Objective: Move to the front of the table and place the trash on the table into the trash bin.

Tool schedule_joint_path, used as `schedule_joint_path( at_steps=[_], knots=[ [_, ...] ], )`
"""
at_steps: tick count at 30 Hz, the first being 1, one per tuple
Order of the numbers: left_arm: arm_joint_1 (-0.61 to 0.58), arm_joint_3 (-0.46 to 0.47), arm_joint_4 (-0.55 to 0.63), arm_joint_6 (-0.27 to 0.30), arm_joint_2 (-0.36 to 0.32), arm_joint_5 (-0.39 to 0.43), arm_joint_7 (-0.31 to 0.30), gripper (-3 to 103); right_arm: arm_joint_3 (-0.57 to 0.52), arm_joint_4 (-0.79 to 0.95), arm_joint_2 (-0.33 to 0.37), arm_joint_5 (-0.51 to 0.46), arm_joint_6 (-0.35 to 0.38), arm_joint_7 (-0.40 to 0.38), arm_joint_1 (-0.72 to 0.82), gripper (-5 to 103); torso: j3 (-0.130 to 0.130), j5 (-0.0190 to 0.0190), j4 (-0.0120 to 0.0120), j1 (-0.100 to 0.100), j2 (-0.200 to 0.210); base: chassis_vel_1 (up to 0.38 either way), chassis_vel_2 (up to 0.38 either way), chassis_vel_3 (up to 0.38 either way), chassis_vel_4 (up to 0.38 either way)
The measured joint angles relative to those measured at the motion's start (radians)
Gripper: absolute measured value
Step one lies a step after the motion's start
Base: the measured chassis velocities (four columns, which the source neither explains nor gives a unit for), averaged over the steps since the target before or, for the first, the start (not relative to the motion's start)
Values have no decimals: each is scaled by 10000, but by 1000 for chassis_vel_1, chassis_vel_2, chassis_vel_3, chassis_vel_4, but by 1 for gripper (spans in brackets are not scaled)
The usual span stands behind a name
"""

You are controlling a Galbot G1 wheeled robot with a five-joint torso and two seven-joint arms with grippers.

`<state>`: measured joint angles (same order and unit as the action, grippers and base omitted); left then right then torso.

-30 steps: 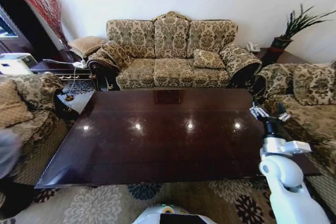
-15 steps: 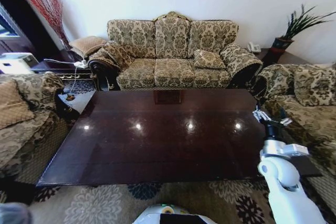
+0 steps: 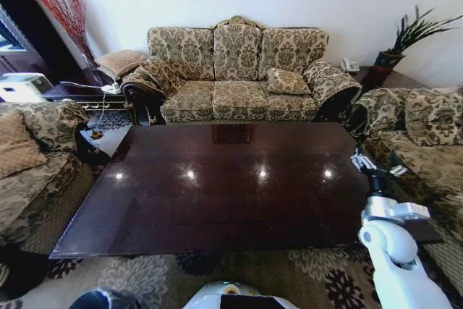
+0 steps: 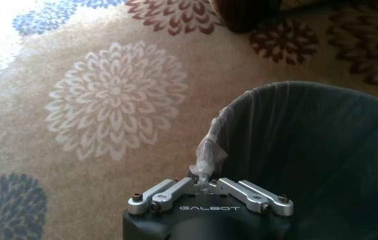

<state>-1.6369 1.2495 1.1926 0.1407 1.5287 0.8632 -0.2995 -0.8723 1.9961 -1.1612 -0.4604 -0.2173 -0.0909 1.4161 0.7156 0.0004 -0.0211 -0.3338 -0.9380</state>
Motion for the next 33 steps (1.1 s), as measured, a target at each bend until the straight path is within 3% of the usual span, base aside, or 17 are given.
schedule_joint_path(
  at_steps=[1, 4, 9, 12, 16, 18, 20, 21, 27, 33],
  knots=[
    [0, 0, 0, 0, 0, 0, 0, 0, 0, 0, 0, 0, 0, 0, 0, 100, 0, 0, 0, 0, 0, 0, 0, 0, 0],
    [160, -130, -686, -302, -124, -218, 749, 0, 50, 211, -46, -127, 251, -256, 144, 100, 0, -2, -4, 0, 0, 0, 0, 0, 0],
    [430, -216, -1582, -486, -341, -387, 1103, -2, -84, 264, -46, -255, 355, -353, 215, 100, 0, -3, -4, 0, 0, 0, 0, 0, 0],
    [645, -312, -2363, -592, -502, -515, 1475, 12, -220, 270, -16, -405, 389, -425, 340, 100, 0, -6, -1, 0, 0, 0, 0, 0, 0],
    [687, -351, -2597, -664, -547, -602, 1711, 23, -273, 274, -13, -464, 391, -443, 427, 100, 1, 8, -7, 0, 0, 0, 0, 0, 0],
    [624, -474, -2640, -571, -482, -1053, 1827, 34, -289, 295, -31, -480, 382, -444, 503, 100, 0, 0, 0, 0, 0, 0, 0, 0, 0],
    [591, -481, -2643, -497, -429, -1240, 1827, 34, -283, 305, -49, -480, 378, -444, 511, 100, 0, 0, -1, 0, 0, 0, 0, 0, 0],
    [539, -481, -2620, -431, -374, -1344, 1819, 40, -263, 315, -66, -480, 370, -444, 511, 100, 0, 0, -2, 0, 0, 0, 0, 0, 0],
    [7, -387, -1996, -242, -31, -1430, 1968, 66, -127, 159, -184, -511, 300, -437, 240, 100, 0, -3, -4, 0, 0, 0, 0, 0, 0],
    [-560, -135, -786, -261, 232, -1314, 1971, 83, 112, -13, -414, -485, 211, -428, 109, 100, 0, -8, -3, 0, 0, 0, 0, 0, 0]
  ],
)
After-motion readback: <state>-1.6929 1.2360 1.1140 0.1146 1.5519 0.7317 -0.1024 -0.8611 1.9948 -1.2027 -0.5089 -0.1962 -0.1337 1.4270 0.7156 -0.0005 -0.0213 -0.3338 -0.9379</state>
